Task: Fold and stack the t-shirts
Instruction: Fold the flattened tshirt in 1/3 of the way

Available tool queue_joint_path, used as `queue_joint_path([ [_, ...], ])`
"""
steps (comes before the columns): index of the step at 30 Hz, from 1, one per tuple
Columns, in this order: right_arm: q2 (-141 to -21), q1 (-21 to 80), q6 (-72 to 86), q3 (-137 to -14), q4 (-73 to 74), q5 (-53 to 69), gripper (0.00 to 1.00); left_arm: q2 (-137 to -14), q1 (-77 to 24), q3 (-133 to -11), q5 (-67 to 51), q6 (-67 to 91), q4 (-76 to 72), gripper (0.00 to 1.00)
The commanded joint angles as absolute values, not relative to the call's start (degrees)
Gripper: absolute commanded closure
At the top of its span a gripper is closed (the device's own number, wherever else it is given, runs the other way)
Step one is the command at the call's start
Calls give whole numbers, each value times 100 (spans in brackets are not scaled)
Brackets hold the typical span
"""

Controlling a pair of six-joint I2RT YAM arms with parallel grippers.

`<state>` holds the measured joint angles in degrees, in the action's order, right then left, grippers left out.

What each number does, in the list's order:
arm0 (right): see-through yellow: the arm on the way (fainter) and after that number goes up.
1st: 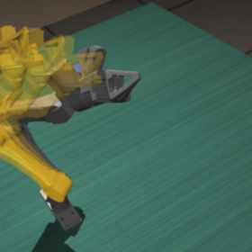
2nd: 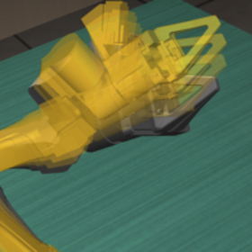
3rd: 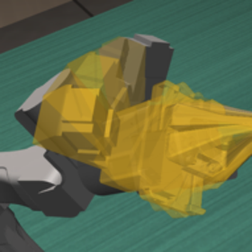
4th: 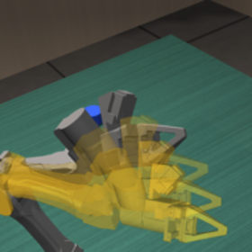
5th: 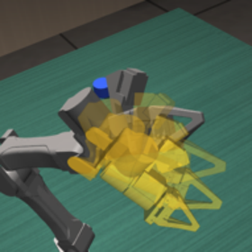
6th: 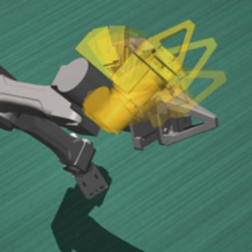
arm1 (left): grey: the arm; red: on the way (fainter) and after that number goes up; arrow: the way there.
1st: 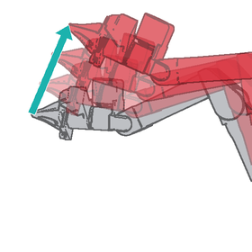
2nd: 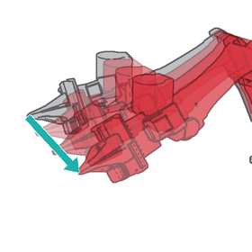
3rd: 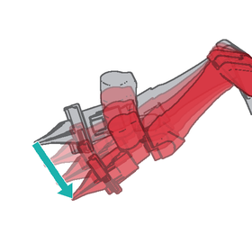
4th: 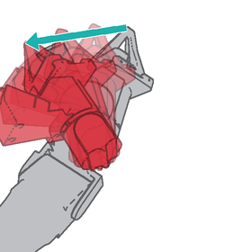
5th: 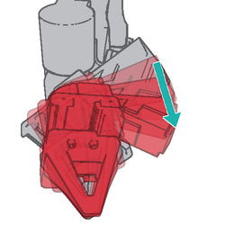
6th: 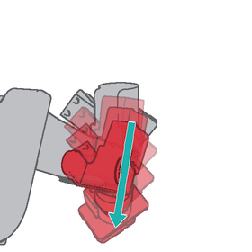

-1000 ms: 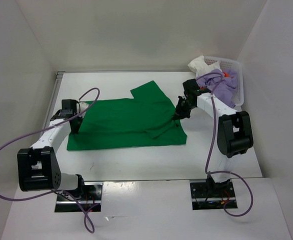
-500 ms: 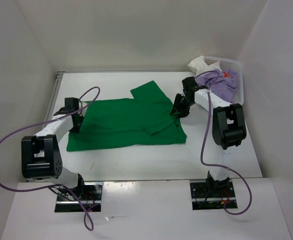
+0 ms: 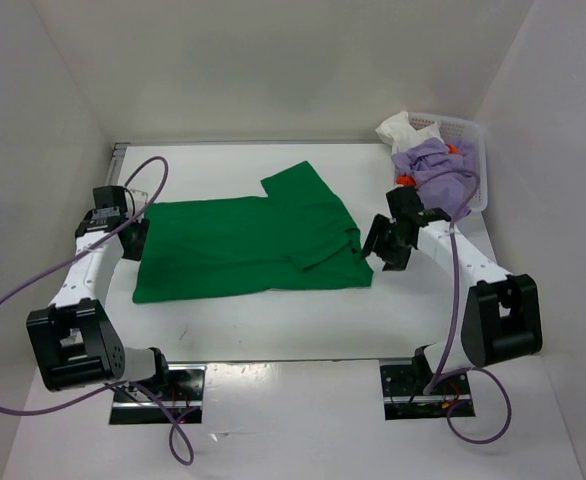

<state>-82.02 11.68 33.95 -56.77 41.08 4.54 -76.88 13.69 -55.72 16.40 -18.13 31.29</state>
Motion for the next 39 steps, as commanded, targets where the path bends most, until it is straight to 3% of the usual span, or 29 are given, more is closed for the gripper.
queue_joint_path([
  [1, -8208, 1187, 3822, -5388, 4131, 518, 27, -7768, 1354, -5335, 994, -2039, 3630, 30],
  [12, -8955, 1187, 4228, -4781, 3209, 1186, 23, -9148, 1063, -5212, 703, -2092, 3323, 33],
  [14, -9141, 1187, 4228, -4781, 3138, 1248, 31, -9386, 1063, -5159, 913, -2153, 3173, 35],
  [18, -9308, 1055, 4228, -4720, 3067, 1169, 76, -9387, 1063, -5010, 967, -2215, 2900, 49],
  [19, -9308, 968, 4228, -4720, 3067, 1117, 96, -9448, 1063, -5010, 915, -2215, 2900, 61],
  [21, -9098, 844, 4228, -4720, 3216, 1047, 100, -9448, 1063, -5010, 809, -2215, 2900, 88],
  [23, -8878, 844, 4349, -4720, 3541, 907, 100, -9448, 1063, -5010, 756, -2215, 2900, 100],
  [32, -7707, 1678, 4965, -4859, 5586, 502, 100, -8596, 1063, -5002, 1494, -2882, 3813, 100],
  [35, -7883, 1731, 4781, -5018, 5861, 501, 90, -8534, 1063, -4852, 1687, -3040, 4007, 97],
  [37, -7814, 1731, 4781, -5089, 6108, 413, 75, -8534, 1063, -4694, 1801, -3102, 4078, 90],
  [38, -7744, 1731, 4781, -5141, 6169, 413, 60, -8534, 1063, -4693, 1802, -3103, 4217, 85],
  [39, -7743, 1731, 4781, -5203, 6318, 413, 27, -8595, 1063, -4615, 1854, -3103, 4219, 70],
])
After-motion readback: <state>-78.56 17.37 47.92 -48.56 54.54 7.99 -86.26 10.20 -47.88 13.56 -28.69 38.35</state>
